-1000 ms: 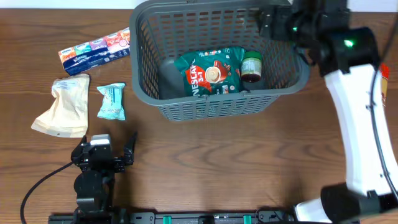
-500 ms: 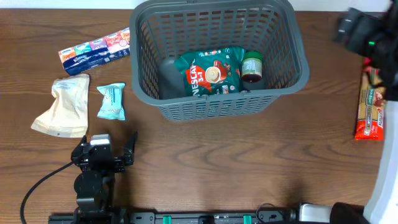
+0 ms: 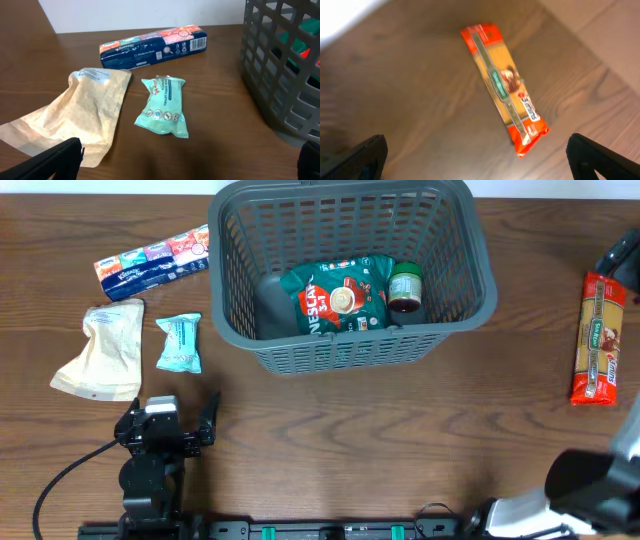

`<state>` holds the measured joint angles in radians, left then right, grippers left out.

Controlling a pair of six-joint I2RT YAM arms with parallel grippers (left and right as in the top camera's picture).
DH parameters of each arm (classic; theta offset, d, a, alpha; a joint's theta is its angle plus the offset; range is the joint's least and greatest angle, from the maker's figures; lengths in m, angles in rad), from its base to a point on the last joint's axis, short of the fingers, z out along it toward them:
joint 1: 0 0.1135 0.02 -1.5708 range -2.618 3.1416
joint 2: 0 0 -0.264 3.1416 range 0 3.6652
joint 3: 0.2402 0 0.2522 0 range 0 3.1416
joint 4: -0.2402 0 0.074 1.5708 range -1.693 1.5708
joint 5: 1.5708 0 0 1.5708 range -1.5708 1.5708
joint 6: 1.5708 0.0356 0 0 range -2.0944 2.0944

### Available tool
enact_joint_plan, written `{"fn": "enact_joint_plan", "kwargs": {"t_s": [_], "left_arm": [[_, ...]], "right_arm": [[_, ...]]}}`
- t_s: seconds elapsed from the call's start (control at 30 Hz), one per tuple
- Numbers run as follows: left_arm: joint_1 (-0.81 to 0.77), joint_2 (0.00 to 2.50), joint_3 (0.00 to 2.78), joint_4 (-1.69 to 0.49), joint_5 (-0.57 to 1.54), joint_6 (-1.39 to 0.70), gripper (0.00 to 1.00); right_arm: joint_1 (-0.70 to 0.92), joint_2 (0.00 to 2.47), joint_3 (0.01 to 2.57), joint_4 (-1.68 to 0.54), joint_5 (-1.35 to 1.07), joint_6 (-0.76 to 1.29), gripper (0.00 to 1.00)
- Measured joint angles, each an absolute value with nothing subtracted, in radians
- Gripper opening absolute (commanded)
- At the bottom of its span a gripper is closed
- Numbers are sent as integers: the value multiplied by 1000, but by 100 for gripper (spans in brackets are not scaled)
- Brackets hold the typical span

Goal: Pack container
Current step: 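Release the jar into the basket and withdraw right gripper, then move the right gripper to the spaghetti pack and grasp it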

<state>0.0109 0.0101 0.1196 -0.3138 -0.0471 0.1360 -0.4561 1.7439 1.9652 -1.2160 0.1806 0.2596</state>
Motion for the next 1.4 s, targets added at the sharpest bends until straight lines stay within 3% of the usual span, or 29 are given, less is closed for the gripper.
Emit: {"fn": "enact_joint_plan", "kwargs": {"t_s": [0.37, 0.8, 1.4], "left_arm": [[11, 10, 120, -314, -47, 136, 98], [11, 10, 120, -314, -47, 136, 98], [11, 10, 120, -314, -47, 136, 99]], "right_arm": [[-584, 1983, 1948, -1204, 153, 233, 99], [-691, 2080, 1915, -1077, 27, 112, 99], [-731, 2086, 1552, -777, -124, 1, 99]]}}
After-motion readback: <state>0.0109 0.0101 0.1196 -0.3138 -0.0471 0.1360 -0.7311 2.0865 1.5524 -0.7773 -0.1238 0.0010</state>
